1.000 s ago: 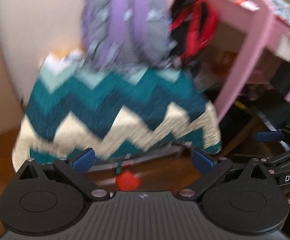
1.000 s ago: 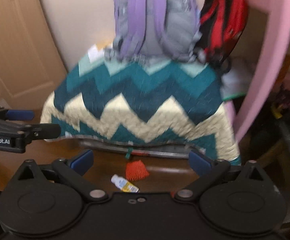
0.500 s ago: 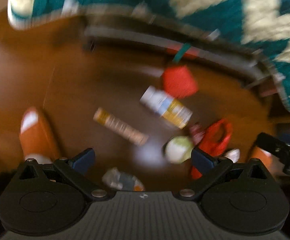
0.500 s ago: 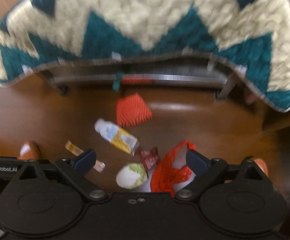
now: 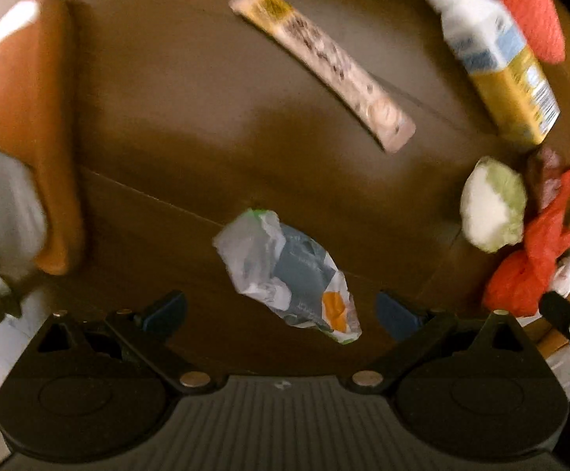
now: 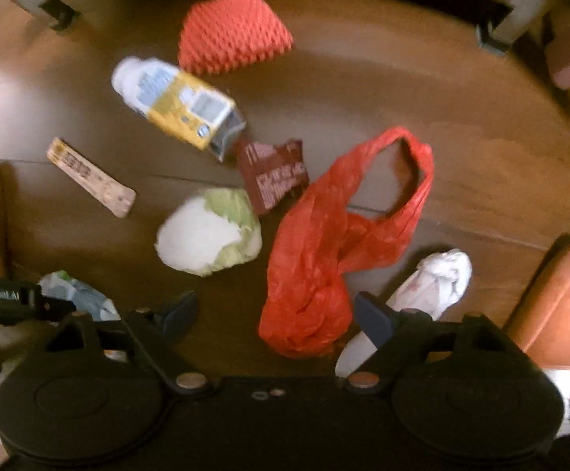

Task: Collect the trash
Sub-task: 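Grasp the white plastic wrapper with the left tool while the right tool grasps the red plastic bag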

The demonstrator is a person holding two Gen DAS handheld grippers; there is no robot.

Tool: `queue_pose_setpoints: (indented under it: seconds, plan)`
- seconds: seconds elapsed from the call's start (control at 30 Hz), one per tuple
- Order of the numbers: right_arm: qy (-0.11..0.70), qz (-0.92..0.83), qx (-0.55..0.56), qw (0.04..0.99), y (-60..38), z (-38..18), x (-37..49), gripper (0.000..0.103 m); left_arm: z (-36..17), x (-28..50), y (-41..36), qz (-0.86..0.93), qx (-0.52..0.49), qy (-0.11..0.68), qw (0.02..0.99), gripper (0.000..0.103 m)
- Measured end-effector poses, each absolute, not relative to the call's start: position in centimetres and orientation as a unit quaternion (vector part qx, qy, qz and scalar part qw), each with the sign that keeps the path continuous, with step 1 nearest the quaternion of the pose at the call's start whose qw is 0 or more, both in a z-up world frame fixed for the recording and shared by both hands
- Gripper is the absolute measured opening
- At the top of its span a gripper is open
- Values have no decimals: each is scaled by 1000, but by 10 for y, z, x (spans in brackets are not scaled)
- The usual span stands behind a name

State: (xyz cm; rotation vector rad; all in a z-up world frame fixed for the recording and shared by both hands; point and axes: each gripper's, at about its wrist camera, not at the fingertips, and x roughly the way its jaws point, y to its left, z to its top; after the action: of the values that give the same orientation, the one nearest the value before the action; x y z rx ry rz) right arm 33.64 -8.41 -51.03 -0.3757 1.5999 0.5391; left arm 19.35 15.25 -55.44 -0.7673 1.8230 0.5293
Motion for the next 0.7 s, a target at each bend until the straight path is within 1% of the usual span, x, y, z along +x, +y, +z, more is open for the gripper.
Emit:
queue_pose_setpoints:
  seconds: [0.03,0.1,0.13,0.17,0.2,0.23,0.27,0.3,0.33,0.37,0.4,0.43,0.5,0.53,0.57,0.6,0.63,0.67,0.7]
  plan:
    - [707,237,-166,646,-84,-515,338,83,-561,196,148,216,-319,763,519,102]
    - [710,239,-168,641,-82,-527,337,77,-573,196,142,203,-314,768,521,102]
    - [711,240,-170,639,-80,-531,338,76,-577,196,139,197,-313,769,522,102]
    - [711,240,-172,638,-79,-536,337,76,-581,196,136,193,-311,768,525,98]
    - [712,242,-174,635,-79,-540,337,73,-585,196,134,189,-311,768,527,94]
    - [711,241,-178,636,-78,-544,337,72,-588,195,133,186,-311,769,526,92]
    - [706,241,-183,640,-78,-546,337,71,-592,194,132,184,-310,771,525,86]
    - [705,241,-184,641,-78,-548,338,66,-596,194,131,183,-310,772,524,75]
    - [706,243,-184,640,-78,-551,339,61,-599,192,130,181,-310,773,523,69]
    - [708,241,-185,638,-78,-553,339,52,-602,190,128,180,-311,774,522,60]
    - [710,238,-186,636,-79,-555,340,45,-604,189,127,180,-310,775,520,57]
    - [710,236,-188,636,-79,-555,340,44,-606,188,126,180,-311,775,520,55]
    - [707,237,-193,638,-80,-554,340,36,-606,187,124,178,-311,773,523,47]
    - [706,236,-197,638,-79,-554,341,33,-606,187,124,177,-312,772,525,46]
    - [706,234,-202,638,-79,-553,341,27,-604,187,123,175,-312,770,529,42]
    - [706,231,-203,637,-78,-551,342,21,-603,187,123,173,-312,767,534,35]
    - [707,230,-202,637,-78,-549,343,17,-601,186,124,171,-312,765,537,33]
    - [710,225,-203,636,-78,-547,344,15,-598,186,122,170,-312,762,541,29]
    - [714,216,-205,634,-76,-545,345,13,-596,187,121,167,-311,760,546,20]
